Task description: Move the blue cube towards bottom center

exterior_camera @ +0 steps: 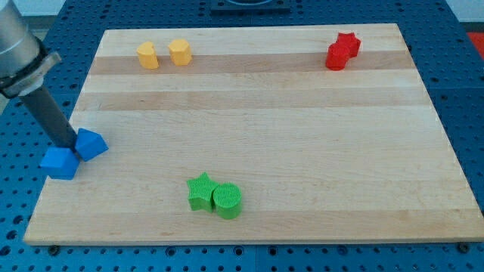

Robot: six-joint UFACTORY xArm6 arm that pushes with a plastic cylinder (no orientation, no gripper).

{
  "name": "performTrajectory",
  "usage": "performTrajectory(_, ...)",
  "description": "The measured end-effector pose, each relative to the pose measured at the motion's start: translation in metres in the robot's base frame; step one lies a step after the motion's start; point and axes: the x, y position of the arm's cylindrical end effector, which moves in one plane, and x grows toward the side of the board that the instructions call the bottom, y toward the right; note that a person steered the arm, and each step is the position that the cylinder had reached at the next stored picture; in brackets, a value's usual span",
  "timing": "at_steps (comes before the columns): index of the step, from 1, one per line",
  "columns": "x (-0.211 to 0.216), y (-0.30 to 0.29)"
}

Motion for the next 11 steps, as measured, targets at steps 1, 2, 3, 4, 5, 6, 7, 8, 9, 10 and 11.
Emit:
performTrajectory(1, 0.004, 0.023)
performTrajectory(2, -0.012, -0.023)
performTrajectory(3, -0.024, -0.036)
performTrajectory(4, -0.014, -0.035)
performTrajectory(5, 0.025, -0.028)
performTrajectory(6, 0.041, -0.015)
performTrajectory(7, 0.062, -0.005)
performTrajectory(8, 0.088, -0.025)
performTrajectory(9, 0.095, -0.023)
performTrajectory(10, 0.096, 0.053)
performTrajectory(11, 0.096, 0.093)
